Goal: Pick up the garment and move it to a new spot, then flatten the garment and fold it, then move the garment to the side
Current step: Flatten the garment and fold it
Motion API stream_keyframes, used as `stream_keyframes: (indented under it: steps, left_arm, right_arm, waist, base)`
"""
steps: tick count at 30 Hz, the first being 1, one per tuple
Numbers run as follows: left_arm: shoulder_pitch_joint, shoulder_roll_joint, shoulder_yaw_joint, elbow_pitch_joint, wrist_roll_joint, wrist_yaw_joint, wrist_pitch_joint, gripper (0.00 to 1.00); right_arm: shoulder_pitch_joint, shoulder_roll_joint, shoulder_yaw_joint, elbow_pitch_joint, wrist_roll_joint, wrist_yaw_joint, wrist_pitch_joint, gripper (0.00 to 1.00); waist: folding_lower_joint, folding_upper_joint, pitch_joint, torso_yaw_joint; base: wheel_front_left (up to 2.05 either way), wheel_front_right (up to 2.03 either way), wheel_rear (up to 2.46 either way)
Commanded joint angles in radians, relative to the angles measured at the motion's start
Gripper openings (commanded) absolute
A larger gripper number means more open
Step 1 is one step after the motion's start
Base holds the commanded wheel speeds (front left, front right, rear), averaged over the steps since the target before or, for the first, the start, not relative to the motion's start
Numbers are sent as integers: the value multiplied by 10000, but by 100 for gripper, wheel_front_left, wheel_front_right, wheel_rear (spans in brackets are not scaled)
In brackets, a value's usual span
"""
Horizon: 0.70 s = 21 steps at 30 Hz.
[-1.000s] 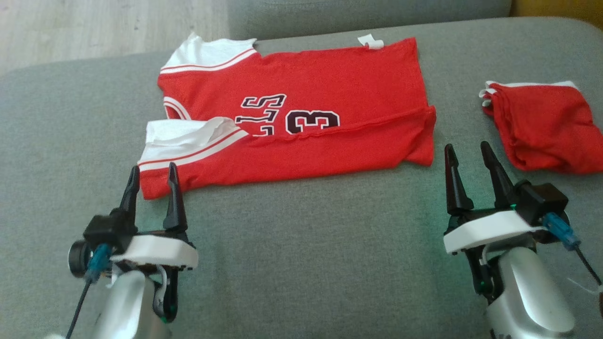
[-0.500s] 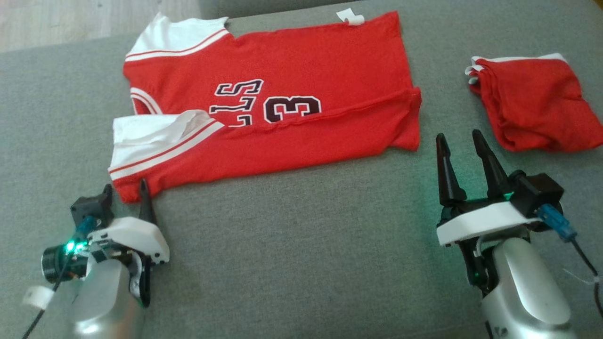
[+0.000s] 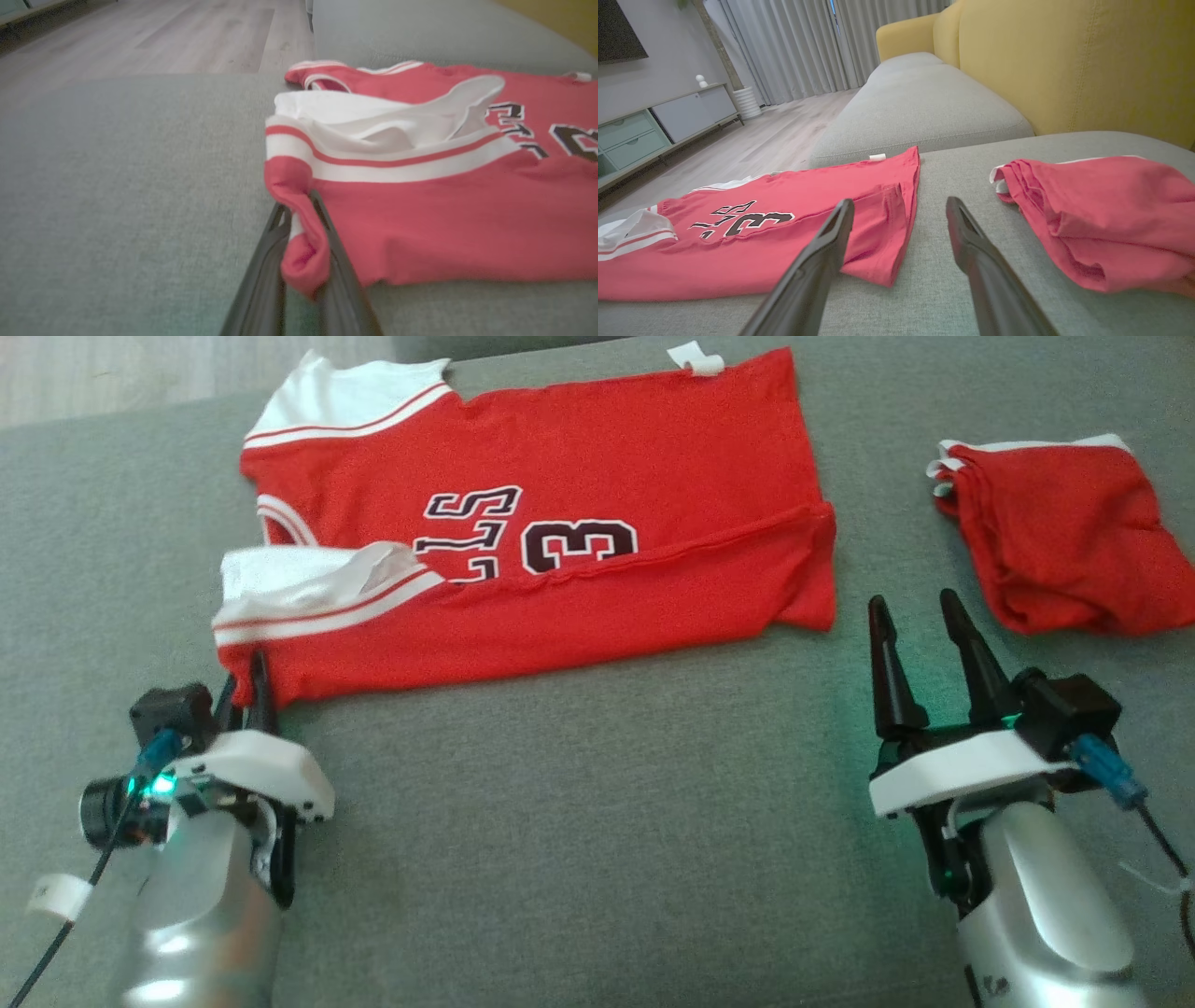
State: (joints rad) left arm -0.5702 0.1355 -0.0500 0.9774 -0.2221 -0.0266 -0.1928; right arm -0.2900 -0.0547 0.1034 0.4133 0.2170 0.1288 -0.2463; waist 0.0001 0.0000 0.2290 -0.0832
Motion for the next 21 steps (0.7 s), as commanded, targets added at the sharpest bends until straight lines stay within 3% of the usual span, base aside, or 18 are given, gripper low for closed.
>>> stream_keyframes:
  steps: [1,10,21]
  left_arm:
    - [-323,226,257,-575,-83,20,-387,0]
    - [32,-72,-24,-2852,225,-213,-684,0]
    - [486,-234,-475,-3797,504,-341,-688,0]
  right_arm:
    - [-419,45,65,-140,-114,19,73,100]
    - [-971,45,-457,1063,16,19,1106,100]
    - [-2493,45,-236,3934,1379,19,2141,100]
  waist:
    - [-1,0,-62,151]
    - [-1,0,-101,700]
    - [-1,0,125,1238]
  base:
    - [0,0,0]
    - [0,0,0]
    - [0,0,0]
